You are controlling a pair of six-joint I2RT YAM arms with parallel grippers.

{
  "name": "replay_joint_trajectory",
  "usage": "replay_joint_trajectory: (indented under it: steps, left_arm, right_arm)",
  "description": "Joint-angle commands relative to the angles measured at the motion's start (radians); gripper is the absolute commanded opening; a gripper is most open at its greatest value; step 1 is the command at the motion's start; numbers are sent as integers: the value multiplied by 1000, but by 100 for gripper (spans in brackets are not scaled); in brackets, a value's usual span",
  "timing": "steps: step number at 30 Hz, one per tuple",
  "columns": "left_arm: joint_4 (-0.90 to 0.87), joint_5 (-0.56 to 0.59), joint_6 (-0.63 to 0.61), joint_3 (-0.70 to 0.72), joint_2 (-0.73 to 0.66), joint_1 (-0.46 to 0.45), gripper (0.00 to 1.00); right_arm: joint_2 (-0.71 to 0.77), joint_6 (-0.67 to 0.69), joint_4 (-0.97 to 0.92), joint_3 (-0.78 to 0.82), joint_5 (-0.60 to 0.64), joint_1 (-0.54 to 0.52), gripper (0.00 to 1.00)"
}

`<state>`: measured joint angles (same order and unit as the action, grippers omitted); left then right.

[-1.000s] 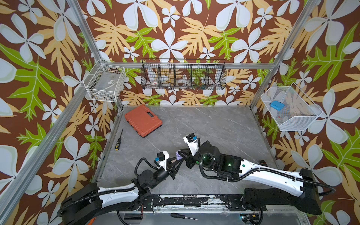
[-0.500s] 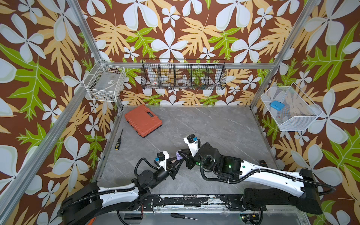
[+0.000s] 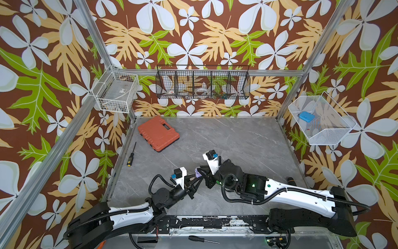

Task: Insert wireless bluetooth earbuds into charging case
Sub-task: Insert the wireless bluetooth earbud into the charging case.

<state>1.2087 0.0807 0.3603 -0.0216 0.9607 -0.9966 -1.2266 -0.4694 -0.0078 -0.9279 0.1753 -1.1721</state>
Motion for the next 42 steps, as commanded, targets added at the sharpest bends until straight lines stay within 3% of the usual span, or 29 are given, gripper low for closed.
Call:
replay_joint_trajectory:
  steps: [1,42]
  left_arm:
    - [45,1,0,-6,-1,-1,0]
    - [44,-2,-17,-5,-9,0,0]
  right_arm:
    - [8,11,28,3,16,-2,10]
    - [20,11,45,27,-30,-6,19]
